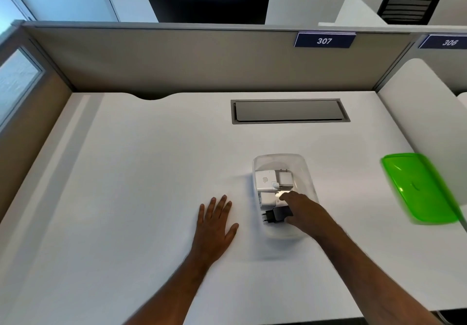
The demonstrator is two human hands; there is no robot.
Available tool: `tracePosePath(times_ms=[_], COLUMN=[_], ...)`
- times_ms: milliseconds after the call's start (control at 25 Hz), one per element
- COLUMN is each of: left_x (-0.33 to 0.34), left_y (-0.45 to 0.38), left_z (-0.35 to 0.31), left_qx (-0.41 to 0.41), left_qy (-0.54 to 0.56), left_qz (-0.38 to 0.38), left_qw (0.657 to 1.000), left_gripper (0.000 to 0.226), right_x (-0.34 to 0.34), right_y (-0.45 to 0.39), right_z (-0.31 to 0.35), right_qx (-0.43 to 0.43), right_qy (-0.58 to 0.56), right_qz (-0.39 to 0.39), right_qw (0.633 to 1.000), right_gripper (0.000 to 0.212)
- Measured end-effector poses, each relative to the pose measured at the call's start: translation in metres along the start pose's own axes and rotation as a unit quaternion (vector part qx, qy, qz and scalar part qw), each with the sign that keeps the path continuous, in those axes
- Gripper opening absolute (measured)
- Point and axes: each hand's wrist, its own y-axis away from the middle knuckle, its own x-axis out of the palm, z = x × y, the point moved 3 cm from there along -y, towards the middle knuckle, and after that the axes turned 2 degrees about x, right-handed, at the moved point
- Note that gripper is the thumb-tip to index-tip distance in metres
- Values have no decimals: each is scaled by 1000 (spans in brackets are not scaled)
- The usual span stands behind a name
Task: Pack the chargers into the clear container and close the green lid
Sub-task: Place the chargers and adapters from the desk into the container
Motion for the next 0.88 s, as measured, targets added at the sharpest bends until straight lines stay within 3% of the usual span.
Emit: tracePosePath(times_ms=[240, 560, 880], left_x=[-11, -54, -68], left_y=[-10, -58, -87], left_z=[-13, -65, -143], left_qx=[-24, -35, 6], left_qy=[56, 130, 64], left_qz=[2, -96, -117], left_qw=[998, 986, 991], left_gripper=[61, 53, 58], right_x=[-19, -33, -45], right_y=[11, 26, 29], right_z=[-3, -34, -102], right_qx=[-25, -90, -76], right_qy=[-86, -108, -138], right_qz=[-95, -236, -237], right_qw=[991, 961, 959], right_gripper=[44, 42, 50])
